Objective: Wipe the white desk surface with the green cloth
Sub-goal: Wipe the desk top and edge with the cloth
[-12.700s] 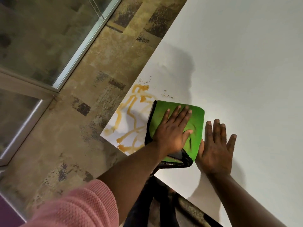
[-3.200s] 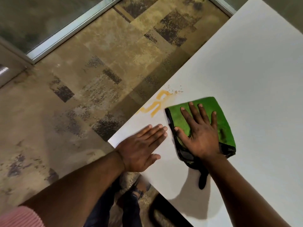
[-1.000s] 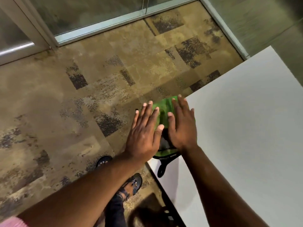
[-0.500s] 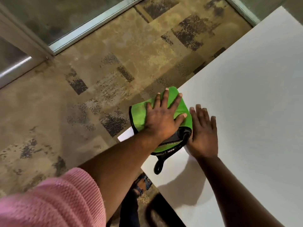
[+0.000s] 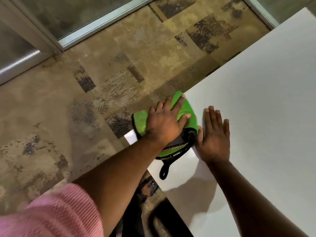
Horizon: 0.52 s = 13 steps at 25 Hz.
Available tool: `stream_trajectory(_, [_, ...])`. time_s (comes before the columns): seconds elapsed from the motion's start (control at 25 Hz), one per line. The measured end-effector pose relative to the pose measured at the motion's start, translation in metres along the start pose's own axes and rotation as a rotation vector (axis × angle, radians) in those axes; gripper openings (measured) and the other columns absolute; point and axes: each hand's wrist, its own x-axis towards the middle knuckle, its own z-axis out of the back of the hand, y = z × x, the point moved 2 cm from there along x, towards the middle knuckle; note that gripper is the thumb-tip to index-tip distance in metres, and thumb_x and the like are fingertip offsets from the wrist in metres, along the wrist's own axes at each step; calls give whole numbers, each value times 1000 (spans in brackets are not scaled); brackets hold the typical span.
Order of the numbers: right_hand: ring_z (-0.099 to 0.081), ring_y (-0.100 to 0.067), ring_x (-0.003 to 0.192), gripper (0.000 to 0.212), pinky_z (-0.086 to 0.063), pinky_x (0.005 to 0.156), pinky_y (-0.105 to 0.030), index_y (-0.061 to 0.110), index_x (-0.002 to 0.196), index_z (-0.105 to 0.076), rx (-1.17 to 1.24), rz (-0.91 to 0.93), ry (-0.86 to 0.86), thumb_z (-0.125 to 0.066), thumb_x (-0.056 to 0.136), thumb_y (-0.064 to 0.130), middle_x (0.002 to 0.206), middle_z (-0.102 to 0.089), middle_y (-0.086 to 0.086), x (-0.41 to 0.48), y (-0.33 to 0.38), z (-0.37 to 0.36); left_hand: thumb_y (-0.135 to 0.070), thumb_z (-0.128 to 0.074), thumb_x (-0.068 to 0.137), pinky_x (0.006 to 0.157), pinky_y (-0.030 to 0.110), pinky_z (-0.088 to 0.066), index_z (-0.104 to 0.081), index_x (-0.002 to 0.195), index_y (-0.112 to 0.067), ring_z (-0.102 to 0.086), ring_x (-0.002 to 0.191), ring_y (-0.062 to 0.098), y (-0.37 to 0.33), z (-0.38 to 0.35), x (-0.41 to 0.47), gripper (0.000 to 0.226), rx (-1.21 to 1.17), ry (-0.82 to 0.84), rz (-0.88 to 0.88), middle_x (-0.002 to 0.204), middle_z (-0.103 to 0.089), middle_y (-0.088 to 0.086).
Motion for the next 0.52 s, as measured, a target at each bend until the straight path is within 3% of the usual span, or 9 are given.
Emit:
stream_trajectory(0.2, [7,-20,162,72,0,130,-54,19,168,-2,9,-24,75,-15,107,55,176,3,-2,0,4,8,-67,-27,102,93,47,-42,-21,164,-35,-52,127,36,46,6,-86,69,53,6,96,156,-45,14])
stream_trajectory(0.28, [12,-21,162,78,5,129,-56,18,168,3,-12,2,104,-10,105,64,176,9,-3,-4,20,4,-67,-29,102,91,47,-42,-22,164,-36,-54,124,37,45,10,-79,70,62,16,101,154,-48,15])
stream_trajectory(0.52, [2,-29,163,96,2,128,-62,10,167,-6,-96,86,76,-4,97,76,176,-1,-13,-16,42,-15,-66,-28,102,93,50,-44,-17,164,-37,-55,125,38,19,9,-11,69,-31,59,41,151,-51,11])
